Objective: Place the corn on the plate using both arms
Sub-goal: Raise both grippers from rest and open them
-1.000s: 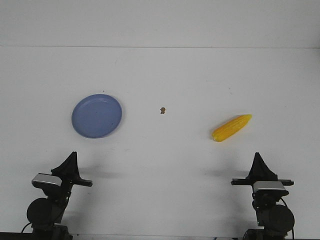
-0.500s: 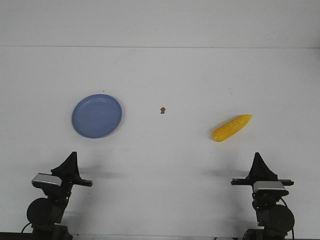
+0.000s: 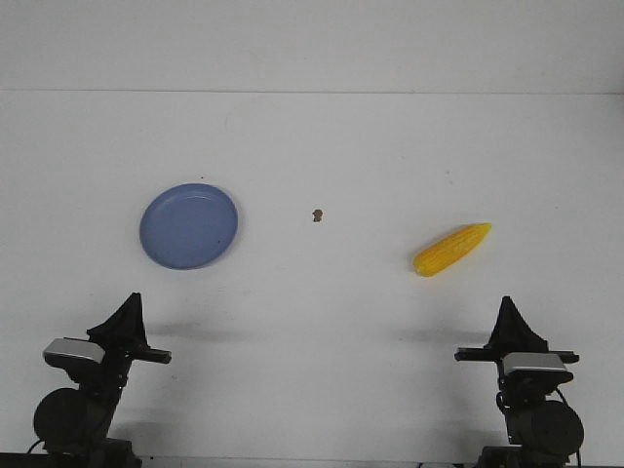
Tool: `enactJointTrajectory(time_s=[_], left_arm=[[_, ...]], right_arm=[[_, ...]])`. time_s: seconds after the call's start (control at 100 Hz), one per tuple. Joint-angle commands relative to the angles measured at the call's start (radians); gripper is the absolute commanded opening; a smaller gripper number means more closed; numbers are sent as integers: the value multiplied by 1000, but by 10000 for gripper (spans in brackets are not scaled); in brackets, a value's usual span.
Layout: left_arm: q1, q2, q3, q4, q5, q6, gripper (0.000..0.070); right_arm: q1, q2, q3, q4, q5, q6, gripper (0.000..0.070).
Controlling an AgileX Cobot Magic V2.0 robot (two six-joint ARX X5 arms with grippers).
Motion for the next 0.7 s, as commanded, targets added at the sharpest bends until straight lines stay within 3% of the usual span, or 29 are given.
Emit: enactJointTrajectory(time_s=[0.0, 0.2, 0.46, 0.58, 0.69], left_arm=[[-1, 35, 84, -34, -4, -14, 12], [-1, 255, 373, -223, -6, -12, 12], [-1, 588, 731, -548, -6, -8, 12], [-1, 692, 816, -638, -6, -2, 12], [-1, 745, 843, -663, -5, -2, 12]], right_arm=[[-1, 8, 77, -51, 2, 13, 0], [-1, 142, 333, -319, 1, 36, 0], [-2, 448, 681, -652, 1, -8, 0], [-1, 565, 783, -740, 1, -32, 0], [-1, 631, 816, -745, 0, -31, 0]])
